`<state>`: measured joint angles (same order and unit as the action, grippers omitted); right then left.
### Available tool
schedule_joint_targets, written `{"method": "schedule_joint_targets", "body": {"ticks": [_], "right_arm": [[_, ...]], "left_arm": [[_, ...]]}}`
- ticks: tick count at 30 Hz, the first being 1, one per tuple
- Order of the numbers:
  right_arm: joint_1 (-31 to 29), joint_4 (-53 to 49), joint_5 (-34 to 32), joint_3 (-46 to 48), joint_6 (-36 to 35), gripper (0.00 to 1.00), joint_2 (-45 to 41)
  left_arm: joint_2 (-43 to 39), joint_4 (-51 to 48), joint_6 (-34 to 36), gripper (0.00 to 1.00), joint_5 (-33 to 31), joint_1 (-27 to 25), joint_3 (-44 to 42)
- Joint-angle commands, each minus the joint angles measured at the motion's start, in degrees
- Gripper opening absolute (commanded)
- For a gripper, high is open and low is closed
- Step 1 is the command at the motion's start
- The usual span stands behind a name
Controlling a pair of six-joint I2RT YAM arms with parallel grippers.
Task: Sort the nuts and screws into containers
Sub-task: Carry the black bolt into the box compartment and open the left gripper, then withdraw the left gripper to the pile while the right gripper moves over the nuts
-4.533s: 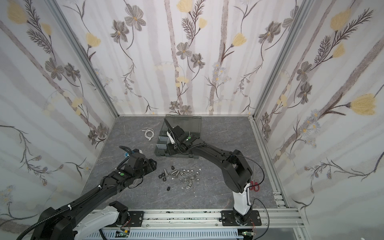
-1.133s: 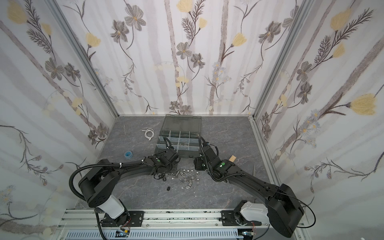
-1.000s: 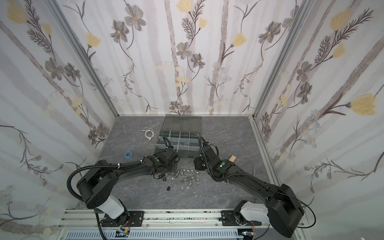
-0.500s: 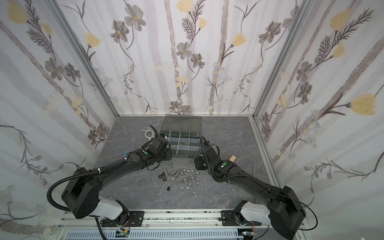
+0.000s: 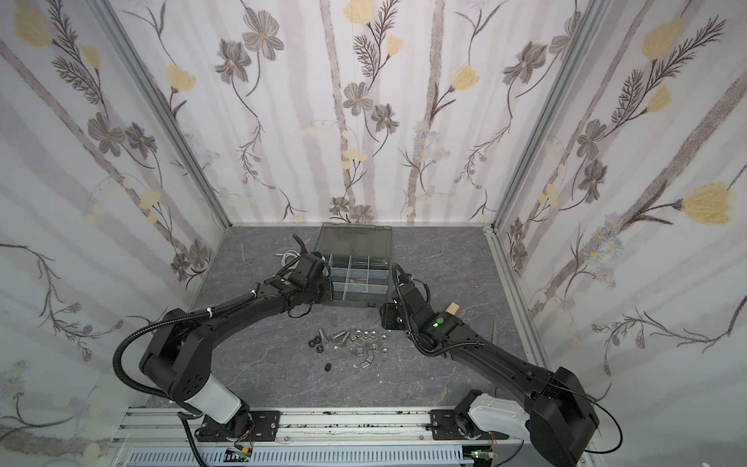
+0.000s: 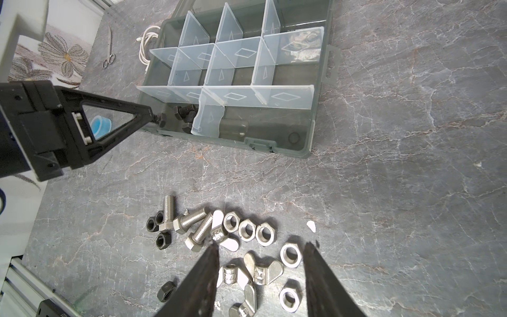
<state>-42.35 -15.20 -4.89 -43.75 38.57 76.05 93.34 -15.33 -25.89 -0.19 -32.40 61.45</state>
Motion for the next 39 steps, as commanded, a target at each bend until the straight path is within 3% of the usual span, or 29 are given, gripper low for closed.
{"method": "schedule_joint_targets", "body": {"ticks": [1,11,20,39], "right_arm": [[0.0,1.1,-0.9,1.7,0.7,0.50,-0.4],[0.0,1.1,-1.8,3.3,1.4,0.50,-1.6],[0.1,1.0,-2.0,3.6,1.5,0.51,-2.1],[0.3,1.2,-1.7,3.5,1.2,0.52,-1.8]], "left_arm": [[1.3,2.2,-0.3,0.10,1.5,0.1,1.1],[5.4,3.7,-0.7,0.13,2.6,0.5,2.4],[4.1,4.1,-2.0,0.41,1.5,1.2,1.3],[-2.2,4.2,-3.6,0.43,1.3,1.6,-4.3]]}}
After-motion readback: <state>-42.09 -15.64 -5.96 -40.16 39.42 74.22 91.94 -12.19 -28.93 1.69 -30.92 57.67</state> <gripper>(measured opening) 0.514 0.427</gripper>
